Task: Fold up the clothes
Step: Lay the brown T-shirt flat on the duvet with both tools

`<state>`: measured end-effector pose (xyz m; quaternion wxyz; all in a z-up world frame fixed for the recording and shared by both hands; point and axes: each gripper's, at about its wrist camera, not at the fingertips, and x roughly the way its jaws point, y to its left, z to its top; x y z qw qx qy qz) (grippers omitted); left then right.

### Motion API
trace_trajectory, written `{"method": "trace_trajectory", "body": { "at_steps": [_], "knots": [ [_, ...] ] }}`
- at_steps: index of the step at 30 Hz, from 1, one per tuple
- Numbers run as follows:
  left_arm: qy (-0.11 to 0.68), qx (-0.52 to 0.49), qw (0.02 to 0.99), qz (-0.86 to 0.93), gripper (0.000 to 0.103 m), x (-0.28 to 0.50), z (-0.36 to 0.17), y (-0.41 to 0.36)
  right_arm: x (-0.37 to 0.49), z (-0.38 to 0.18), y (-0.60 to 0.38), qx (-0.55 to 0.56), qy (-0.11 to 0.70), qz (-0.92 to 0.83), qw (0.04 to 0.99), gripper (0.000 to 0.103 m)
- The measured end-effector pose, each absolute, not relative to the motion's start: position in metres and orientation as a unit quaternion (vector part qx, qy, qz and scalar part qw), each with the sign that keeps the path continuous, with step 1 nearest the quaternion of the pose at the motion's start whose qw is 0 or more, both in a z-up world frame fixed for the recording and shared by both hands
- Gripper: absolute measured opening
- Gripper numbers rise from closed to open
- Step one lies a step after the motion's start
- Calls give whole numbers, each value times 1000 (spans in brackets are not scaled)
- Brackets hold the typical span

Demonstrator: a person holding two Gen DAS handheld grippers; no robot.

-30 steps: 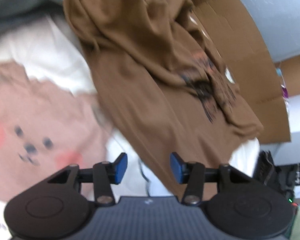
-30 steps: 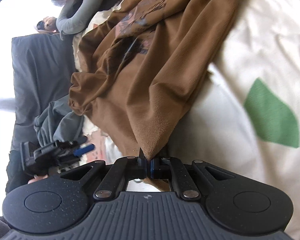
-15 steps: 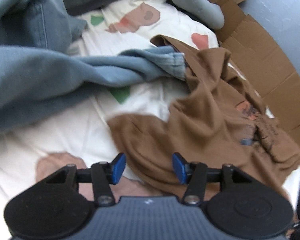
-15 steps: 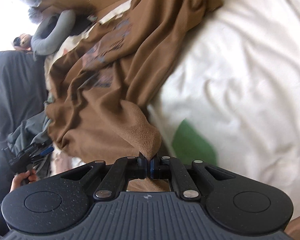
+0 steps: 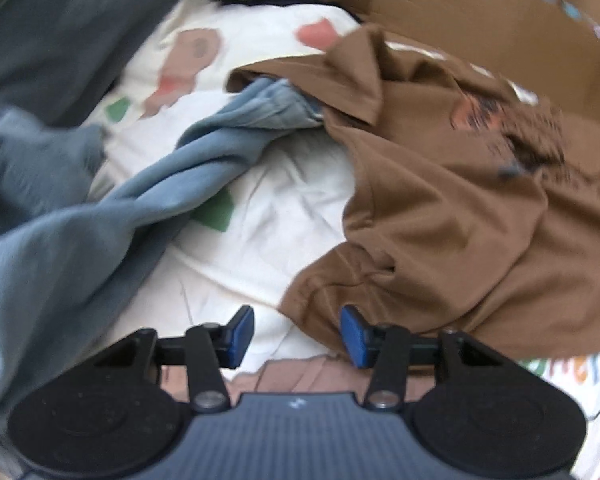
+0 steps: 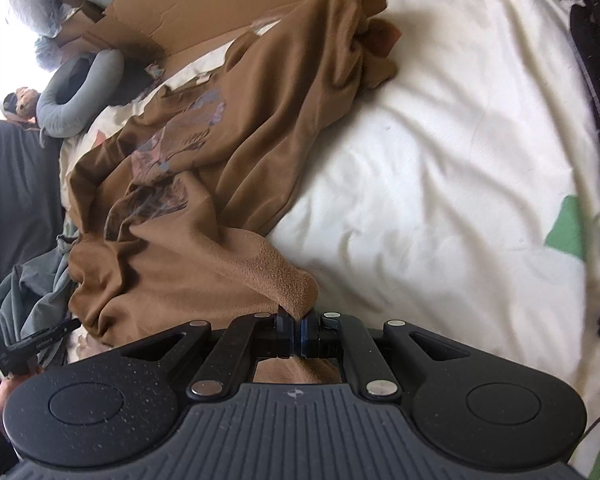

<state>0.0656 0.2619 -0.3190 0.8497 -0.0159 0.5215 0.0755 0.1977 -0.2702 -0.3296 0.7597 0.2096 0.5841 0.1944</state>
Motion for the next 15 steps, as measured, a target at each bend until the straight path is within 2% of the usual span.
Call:
{"method": "trace_trajectory", "body": {
  "at_steps": [3, 6, 15],
  "knots": [
    [525, 26, 849, 51, 42, 72, -324, 251, 200, -329, -276, 210, 582, 186, 763, 0],
    [542, 56, 838, 28, 31, 77, -332, 243, 201, -330, -277, 209, 582, 184, 764, 0],
    [558, 87, 825, 1, 27, 81, -351, 237, 197, -340, -278, 211, 589, 183, 758, 0]
  ]
}}
